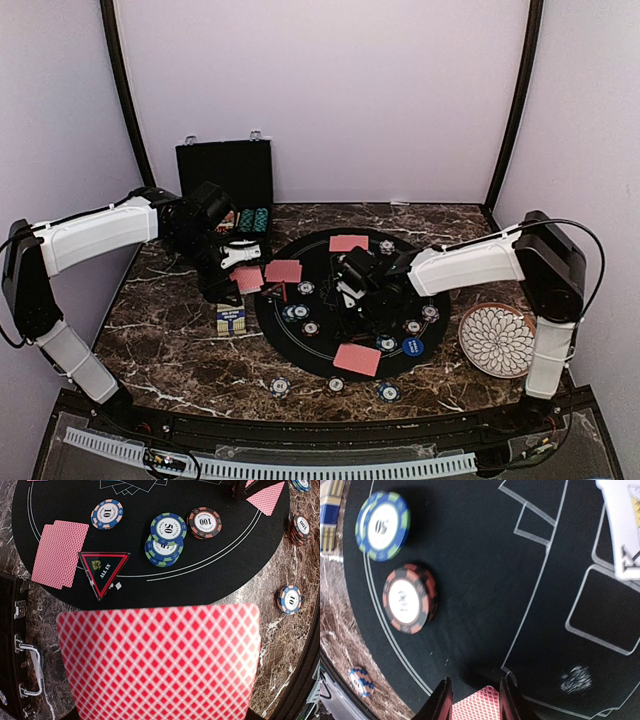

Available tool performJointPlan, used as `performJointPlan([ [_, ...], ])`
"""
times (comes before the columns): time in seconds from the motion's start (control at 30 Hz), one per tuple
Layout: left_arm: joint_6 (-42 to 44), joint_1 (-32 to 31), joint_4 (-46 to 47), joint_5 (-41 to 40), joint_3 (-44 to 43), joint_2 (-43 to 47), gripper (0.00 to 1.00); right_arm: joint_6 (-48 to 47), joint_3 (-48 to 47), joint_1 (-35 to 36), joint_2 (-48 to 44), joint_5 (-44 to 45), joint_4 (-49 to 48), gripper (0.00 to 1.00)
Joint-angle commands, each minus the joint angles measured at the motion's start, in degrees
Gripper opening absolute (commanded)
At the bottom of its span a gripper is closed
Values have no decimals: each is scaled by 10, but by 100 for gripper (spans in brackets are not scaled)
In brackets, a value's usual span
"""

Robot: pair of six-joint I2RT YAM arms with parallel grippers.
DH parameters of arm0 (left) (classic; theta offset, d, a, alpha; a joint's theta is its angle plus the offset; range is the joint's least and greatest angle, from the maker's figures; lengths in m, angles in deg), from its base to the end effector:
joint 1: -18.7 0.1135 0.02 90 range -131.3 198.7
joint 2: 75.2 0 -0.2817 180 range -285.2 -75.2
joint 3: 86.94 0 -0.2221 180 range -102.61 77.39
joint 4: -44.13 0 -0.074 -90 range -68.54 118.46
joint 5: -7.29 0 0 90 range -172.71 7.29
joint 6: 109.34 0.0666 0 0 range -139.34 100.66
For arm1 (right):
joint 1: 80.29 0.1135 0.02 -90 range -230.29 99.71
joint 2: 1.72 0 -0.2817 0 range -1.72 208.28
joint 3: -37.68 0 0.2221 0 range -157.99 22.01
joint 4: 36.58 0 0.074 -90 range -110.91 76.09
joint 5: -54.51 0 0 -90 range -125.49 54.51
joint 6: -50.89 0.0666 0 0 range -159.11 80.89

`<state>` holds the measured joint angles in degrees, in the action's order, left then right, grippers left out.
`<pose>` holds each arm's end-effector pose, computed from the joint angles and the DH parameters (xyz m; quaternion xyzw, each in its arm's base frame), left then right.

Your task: Distribute texas hold em gaming equipment

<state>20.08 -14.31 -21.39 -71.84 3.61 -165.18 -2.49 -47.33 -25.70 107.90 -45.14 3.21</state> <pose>0.2435 -0.1732 0.2657 0.5912 0.7741 -0.0810 0.2114 0.2093 0.3136 0.1604 -0.1702 0.9569 0.2151 0.0958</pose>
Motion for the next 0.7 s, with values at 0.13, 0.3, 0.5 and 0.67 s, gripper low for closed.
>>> performJointPlan([
  [0.13,6,1,-7,9,-1,19,0,26,42,27,-31,-27,34,32],
  [0.3,6,1,-4,8,2,20,0,11,-3,19,-38,3,81,36],
  [0.5,7,1,-5,6,2,21,0,-17,-77,-34,-55,19,110,46],
  [0.67,8,1,-6,5,2,21,0,-32,-93,-105,-61,14,93,47],
])
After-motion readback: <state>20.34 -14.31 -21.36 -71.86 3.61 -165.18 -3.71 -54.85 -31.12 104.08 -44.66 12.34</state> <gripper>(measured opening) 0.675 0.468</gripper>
